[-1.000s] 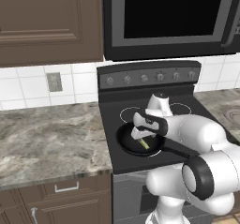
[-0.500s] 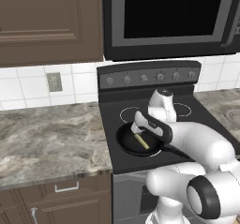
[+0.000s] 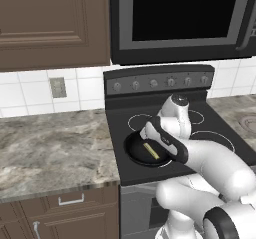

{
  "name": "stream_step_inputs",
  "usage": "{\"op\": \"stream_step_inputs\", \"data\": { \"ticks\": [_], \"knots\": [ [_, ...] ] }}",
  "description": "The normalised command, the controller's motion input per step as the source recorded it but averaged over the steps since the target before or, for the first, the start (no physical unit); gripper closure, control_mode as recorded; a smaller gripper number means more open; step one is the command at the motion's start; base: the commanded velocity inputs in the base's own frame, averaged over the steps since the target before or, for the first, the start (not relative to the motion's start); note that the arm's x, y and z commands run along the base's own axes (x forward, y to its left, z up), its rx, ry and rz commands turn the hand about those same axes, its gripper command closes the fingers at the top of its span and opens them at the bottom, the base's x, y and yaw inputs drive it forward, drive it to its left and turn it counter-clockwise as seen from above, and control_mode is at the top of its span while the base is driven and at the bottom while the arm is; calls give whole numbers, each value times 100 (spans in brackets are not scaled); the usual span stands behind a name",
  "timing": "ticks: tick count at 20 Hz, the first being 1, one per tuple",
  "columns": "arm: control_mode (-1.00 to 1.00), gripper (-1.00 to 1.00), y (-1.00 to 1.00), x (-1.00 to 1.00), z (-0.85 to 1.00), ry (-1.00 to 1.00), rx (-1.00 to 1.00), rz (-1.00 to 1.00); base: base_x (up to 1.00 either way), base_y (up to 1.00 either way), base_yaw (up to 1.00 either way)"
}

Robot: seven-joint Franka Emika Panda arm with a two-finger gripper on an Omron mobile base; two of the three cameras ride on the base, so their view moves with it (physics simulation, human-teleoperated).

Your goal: Pick up the butter stick and place it in the pan. Then turn on the burner for the pan.

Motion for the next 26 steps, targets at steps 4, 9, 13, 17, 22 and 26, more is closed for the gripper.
{"op": "stream_step_inputs", "data": {
  "ticks": [4, 9, 13, 17, 22, 26],
  "knots": [
    [-100, -100, 0, 0, 15, -13, 0, 0, 0, 0, 0],
    [-100, -100, 1, 0, 11, -11, 0, 0, 0, 0, 0],
    [-100, -100, 0, 2, 15, -10, 0, 0, 0, 0, 0],
    [-100, -100, 1, 4, 17, -9, 0, 0, 0, 0, 0],
    [-100, -100, 0, 2, 21, -9, 0, 0, 0, 0, 0],
    [-100, -100, 0, 1, 17, -8, 0, 0, 0, 0, 0]
  ]
}}
